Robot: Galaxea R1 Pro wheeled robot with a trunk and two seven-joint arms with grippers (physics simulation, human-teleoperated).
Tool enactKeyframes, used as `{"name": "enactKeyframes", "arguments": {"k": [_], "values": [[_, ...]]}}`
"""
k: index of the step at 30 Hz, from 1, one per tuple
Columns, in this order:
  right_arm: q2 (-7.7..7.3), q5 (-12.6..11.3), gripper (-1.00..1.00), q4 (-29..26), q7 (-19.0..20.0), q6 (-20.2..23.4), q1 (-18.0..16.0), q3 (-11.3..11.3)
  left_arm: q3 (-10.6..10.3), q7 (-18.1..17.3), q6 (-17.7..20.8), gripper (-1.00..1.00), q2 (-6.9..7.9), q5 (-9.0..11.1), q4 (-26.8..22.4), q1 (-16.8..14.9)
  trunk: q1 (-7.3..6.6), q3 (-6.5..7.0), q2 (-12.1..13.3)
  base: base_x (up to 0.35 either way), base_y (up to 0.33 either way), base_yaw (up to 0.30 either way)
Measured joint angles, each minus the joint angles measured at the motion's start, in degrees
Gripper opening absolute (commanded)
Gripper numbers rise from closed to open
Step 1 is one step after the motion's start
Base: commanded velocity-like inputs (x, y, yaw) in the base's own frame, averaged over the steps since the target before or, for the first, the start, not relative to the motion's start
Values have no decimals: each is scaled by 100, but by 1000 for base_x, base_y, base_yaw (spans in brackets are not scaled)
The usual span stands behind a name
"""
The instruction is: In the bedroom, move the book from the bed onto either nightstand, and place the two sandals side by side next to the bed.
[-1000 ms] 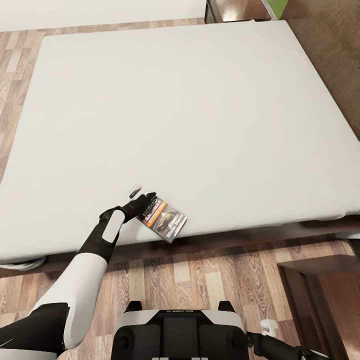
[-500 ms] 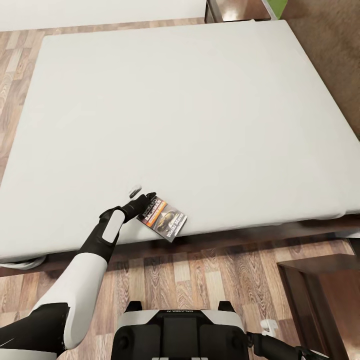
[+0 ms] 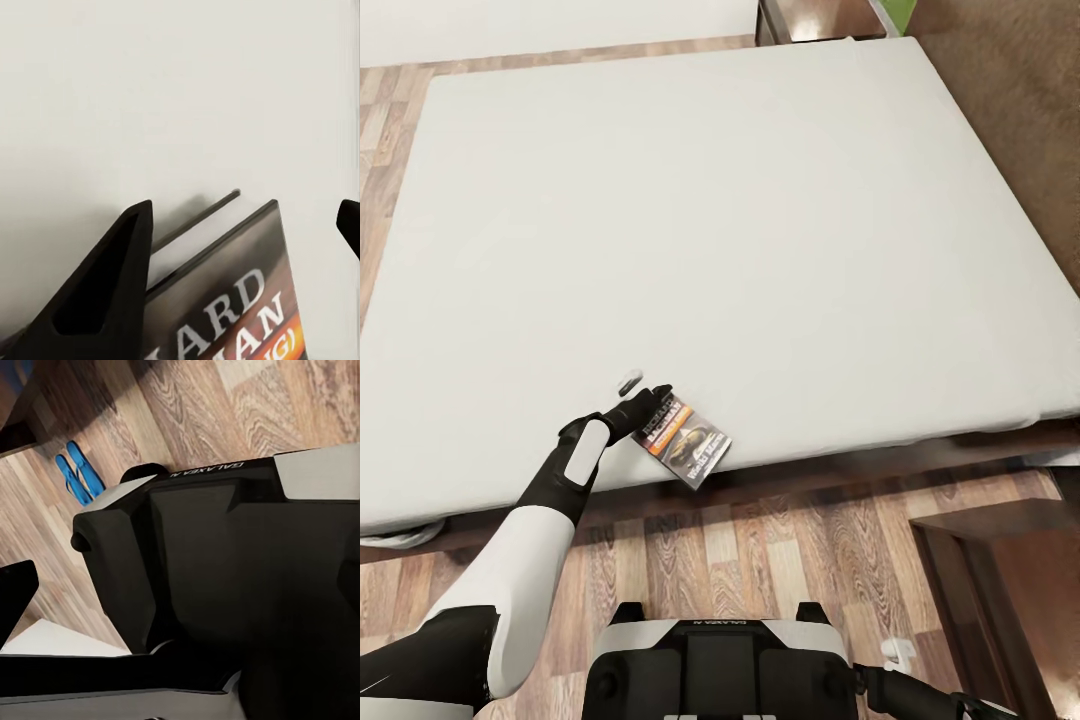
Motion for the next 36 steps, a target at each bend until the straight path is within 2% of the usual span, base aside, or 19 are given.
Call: {"name": "enactKeyframes", "arguments": {"k": [12, 19, 25, 36], "values": [[1, 1, 100, 0, 0, 0, 0, 1, -2, -1, 1, 100, 0, 2, 120, 1, 0, 0, 0, 0, 0, -7], [0, 0, 100, 0, 0, 0, 0, 0, -6, -20, -98, 100, -1, 74, 180, 1, -2, 1, 0, 0, 0, 0], [0, 1, 100, 1, 0, 0, 0, -2, -6, 1, -176, 100, -1, -4, 282, 2, -131, 107, 240, 0, 0, 0], [0, 1, 100, 0, 0, 0, 0, -2, -6, -3, -169, 100, -2, 7, 263, 1, -373, 305, 681, 0, 0, 0]]}}
